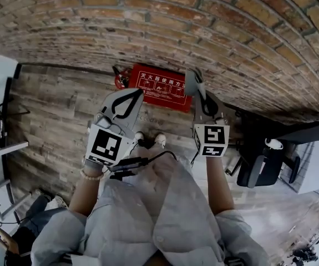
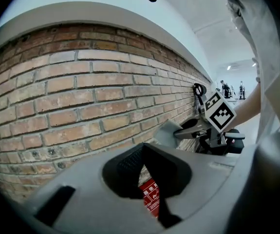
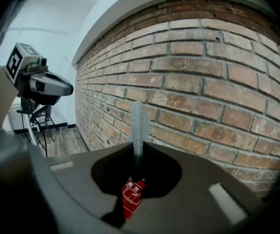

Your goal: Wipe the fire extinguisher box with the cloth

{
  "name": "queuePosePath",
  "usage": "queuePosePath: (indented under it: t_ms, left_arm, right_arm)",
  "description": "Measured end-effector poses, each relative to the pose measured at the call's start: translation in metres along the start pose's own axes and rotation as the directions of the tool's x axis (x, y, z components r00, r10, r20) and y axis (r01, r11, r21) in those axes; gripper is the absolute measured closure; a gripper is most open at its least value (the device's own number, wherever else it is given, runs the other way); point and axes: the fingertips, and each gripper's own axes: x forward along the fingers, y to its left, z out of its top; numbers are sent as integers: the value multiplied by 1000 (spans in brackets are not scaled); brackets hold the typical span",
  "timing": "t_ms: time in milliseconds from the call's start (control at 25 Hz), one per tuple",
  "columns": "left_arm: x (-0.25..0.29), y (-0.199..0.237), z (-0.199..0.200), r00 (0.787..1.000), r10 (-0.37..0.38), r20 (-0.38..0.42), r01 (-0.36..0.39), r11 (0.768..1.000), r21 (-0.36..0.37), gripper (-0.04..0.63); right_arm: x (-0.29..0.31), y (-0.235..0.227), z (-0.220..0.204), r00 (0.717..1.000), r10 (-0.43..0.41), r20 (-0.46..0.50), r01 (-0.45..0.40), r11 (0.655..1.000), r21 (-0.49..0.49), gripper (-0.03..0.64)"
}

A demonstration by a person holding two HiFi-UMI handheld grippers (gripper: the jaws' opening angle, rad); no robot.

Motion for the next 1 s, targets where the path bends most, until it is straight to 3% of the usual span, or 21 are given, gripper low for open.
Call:
queuePosePath:
  t_ms: [440, 1000]
  left_arm:
    - [-20, 4, 48, 998, 0, 70, -4, 999, 50, 597]
    - [-23, 11, 55, 996, 15, 88, -16, 1000, 19, 597]
  right_arm:
    - [-45, 4, 68, 994, -13, 111, 17, 999, -36, 597]
    - [-60, 13, 84, 990, -21, 140, 25, 999, -31, 597]
